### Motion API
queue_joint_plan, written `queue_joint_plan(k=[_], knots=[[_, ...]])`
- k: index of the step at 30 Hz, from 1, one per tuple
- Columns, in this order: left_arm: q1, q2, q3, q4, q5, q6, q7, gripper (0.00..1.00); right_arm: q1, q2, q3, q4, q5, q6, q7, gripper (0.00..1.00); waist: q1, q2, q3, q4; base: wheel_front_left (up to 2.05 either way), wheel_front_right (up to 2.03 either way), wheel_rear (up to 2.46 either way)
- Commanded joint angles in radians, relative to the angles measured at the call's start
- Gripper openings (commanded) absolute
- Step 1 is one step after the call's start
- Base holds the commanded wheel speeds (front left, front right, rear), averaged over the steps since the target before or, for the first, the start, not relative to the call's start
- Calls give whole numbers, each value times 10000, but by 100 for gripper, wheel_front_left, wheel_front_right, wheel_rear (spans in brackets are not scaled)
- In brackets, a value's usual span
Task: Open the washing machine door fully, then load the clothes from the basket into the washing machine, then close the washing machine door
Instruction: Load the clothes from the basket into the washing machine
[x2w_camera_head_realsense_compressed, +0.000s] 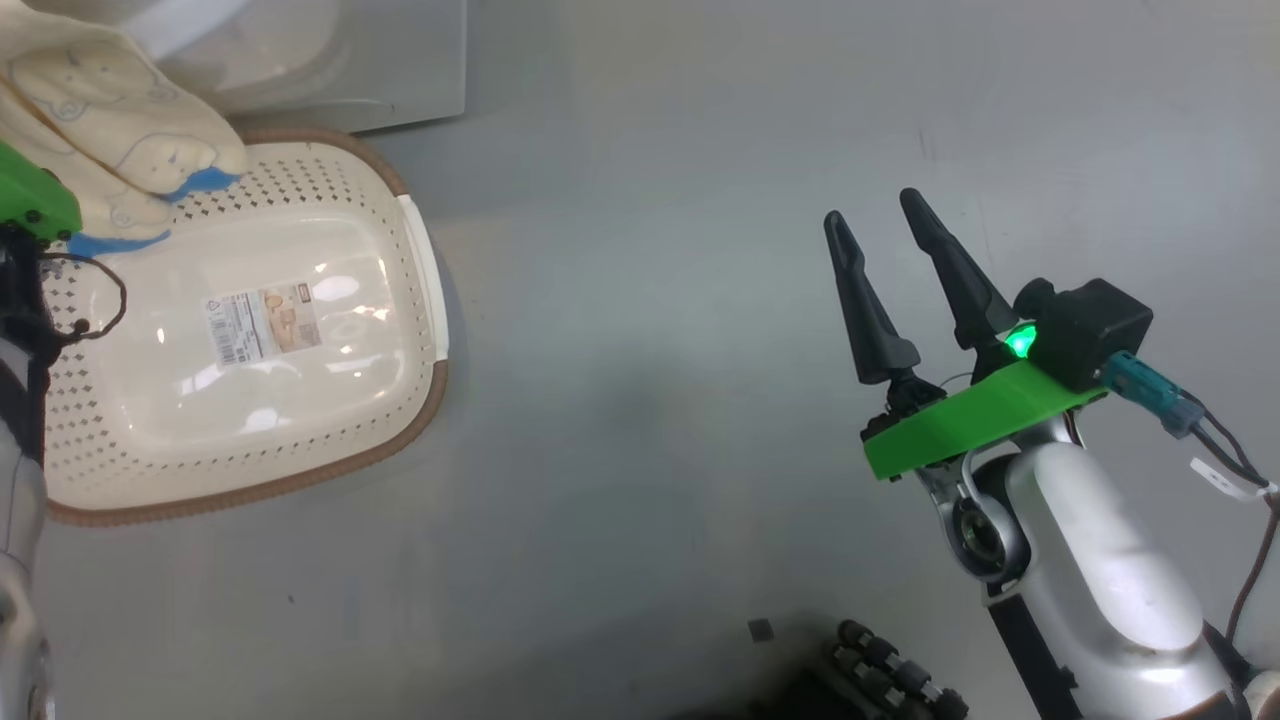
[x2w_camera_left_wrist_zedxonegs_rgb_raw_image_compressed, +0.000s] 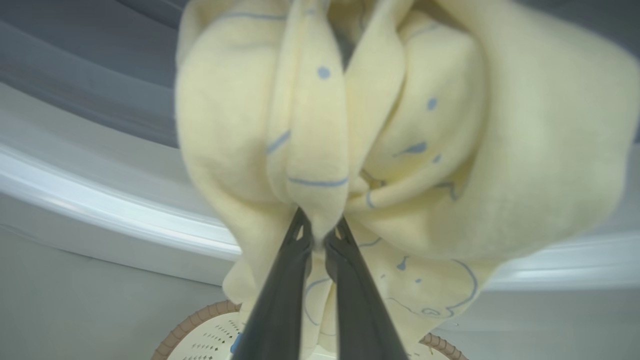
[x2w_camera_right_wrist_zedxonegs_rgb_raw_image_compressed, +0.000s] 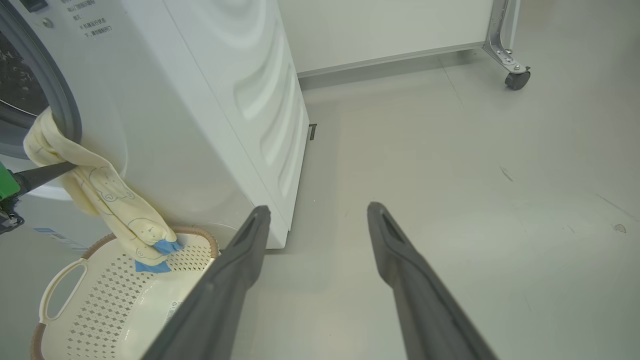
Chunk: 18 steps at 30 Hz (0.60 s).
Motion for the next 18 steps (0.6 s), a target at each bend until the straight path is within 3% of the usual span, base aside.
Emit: queue_joint_plan(k=[1, 18], knots=[[78, 481, 65, -365, -33, -48, -132, 0, -36, 1, 102, -225, 6, -27, -67, 100, -1, 0, -77, 70, 0, 0, 0], [1786, 776, 272, -3830, 10, -65, -149, 0, 86, 1, 19, -114, -69, -27, -67, 100, -1, 0, -850, 687, 0, 0, 0]])
